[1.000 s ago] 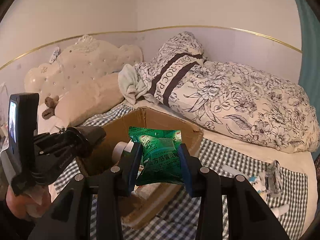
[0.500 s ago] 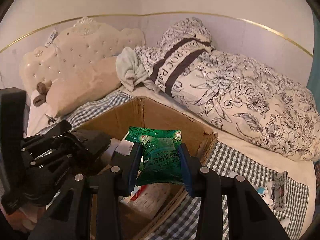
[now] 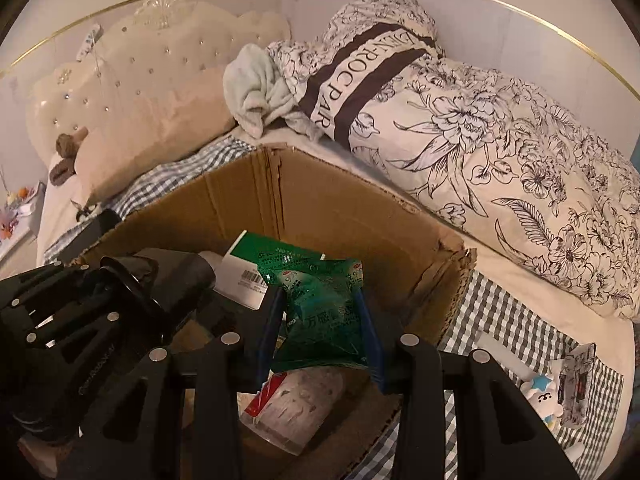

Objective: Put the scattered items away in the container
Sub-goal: 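Open the left tool to drop the black cup while the right releases the green packet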

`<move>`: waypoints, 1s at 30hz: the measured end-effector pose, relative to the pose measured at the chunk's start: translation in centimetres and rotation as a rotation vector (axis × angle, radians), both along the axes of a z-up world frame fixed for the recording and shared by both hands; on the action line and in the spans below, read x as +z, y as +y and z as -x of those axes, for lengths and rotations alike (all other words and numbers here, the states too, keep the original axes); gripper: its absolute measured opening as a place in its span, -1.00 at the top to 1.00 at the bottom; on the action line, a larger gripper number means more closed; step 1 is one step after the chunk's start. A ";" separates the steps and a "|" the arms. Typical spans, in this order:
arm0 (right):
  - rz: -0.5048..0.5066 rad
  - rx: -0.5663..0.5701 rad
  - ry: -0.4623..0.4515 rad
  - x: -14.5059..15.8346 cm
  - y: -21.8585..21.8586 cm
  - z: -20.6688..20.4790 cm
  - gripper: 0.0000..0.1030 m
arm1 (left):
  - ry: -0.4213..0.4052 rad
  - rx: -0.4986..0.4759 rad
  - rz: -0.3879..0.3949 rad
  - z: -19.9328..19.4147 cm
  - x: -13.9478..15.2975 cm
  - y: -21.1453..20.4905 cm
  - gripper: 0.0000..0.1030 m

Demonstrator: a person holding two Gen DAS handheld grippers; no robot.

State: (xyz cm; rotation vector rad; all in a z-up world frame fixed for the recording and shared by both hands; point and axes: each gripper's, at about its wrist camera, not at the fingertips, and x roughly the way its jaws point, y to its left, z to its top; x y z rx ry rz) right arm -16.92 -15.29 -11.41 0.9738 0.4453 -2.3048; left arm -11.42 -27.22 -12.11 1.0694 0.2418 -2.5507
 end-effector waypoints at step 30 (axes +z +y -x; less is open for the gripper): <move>0.130 -0.124 0.181 5.1 5.6 -3.3 -0.70 | 0.108 0.051 -0.006 -2.3 5.1 1.3 -0.81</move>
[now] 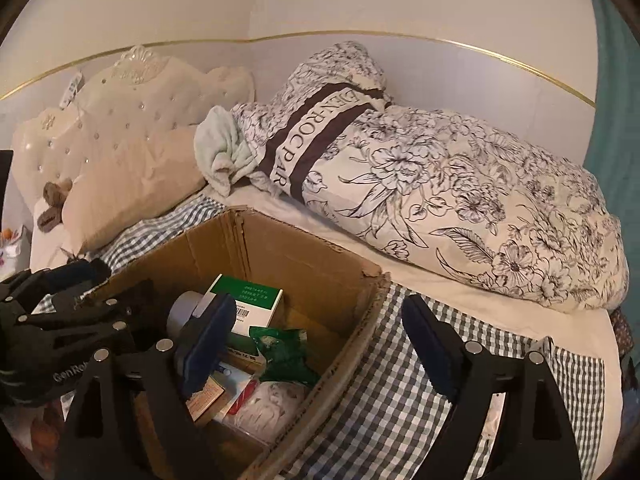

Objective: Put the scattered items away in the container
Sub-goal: 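Open the left tool to drop the black cup while the right releases the green packet, then withdraw both tools from the box toward the remaining items on the bed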

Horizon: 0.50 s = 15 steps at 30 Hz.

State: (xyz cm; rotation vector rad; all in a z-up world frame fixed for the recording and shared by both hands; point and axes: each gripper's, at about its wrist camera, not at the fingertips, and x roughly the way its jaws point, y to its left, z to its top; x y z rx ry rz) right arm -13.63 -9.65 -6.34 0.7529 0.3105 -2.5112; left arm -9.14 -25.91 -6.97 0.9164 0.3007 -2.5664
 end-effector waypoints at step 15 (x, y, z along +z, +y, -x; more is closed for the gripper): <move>0.036 -0.072 0.083 3.2 5.9 -3.0 -1.00 | 0.038 0.008 0.073 -1.1 2.6 2.9 -1.00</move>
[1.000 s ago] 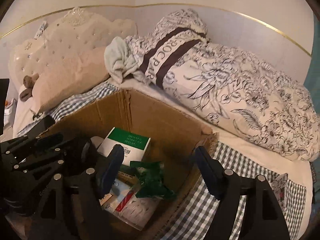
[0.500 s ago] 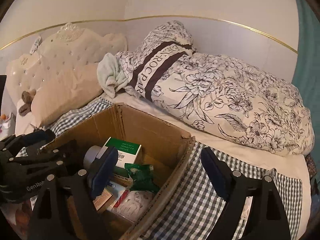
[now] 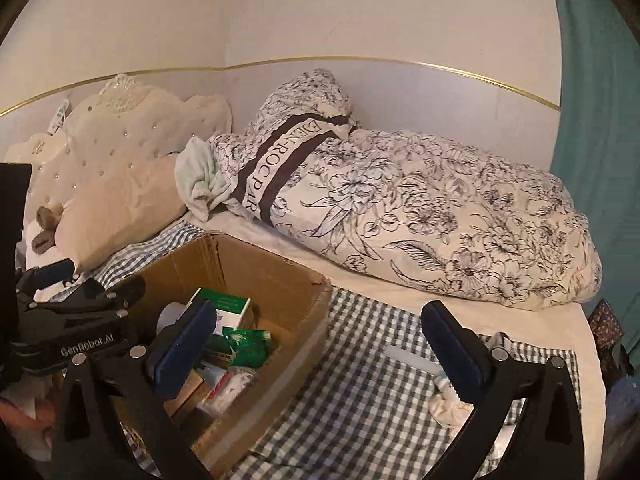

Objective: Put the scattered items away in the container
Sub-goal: 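Withdraw both tools from the box toward the remaining items on the bed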

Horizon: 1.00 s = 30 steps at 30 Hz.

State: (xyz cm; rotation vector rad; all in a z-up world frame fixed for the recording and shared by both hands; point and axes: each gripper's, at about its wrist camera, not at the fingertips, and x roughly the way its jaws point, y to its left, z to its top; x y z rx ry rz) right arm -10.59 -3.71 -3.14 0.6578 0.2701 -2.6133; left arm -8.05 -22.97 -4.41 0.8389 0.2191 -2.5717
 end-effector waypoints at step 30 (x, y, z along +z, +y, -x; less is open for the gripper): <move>0.032 -0.194 -0.030 -1.4 15.9 -6.7 -1.00 | 0.138 -0.205 0.023 -0.8 2.1 11.5 -1.00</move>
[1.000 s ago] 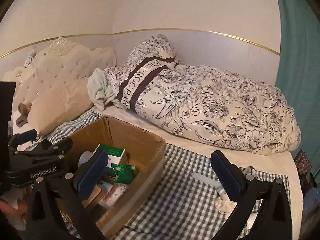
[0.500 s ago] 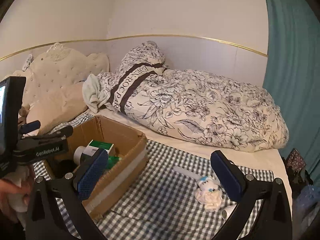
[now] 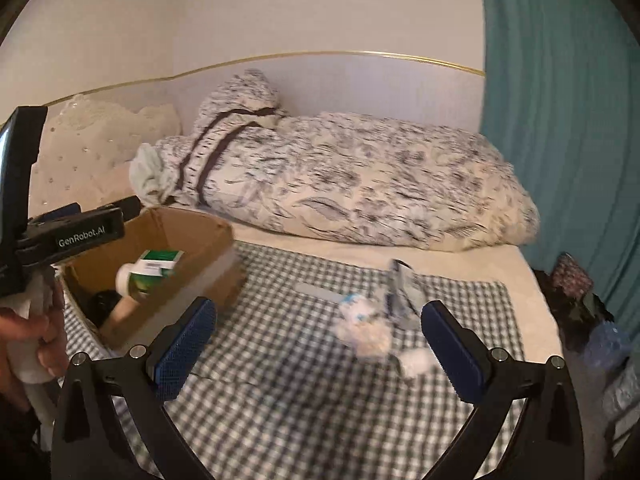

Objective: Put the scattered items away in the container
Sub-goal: 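Withdraw both tools from the box toward the remaining items on the bed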

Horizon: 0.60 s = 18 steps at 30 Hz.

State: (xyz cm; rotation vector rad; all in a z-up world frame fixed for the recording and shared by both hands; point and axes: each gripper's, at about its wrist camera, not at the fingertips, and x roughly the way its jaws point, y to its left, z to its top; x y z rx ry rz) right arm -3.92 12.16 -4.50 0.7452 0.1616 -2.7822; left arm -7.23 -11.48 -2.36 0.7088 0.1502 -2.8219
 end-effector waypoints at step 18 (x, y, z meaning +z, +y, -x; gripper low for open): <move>0.052 -0.166 -0.071 -4.6 6.7 1.1 -1.00 | -0.071 -0.122 -0.053 4.1 -4.7 6.0 -1.00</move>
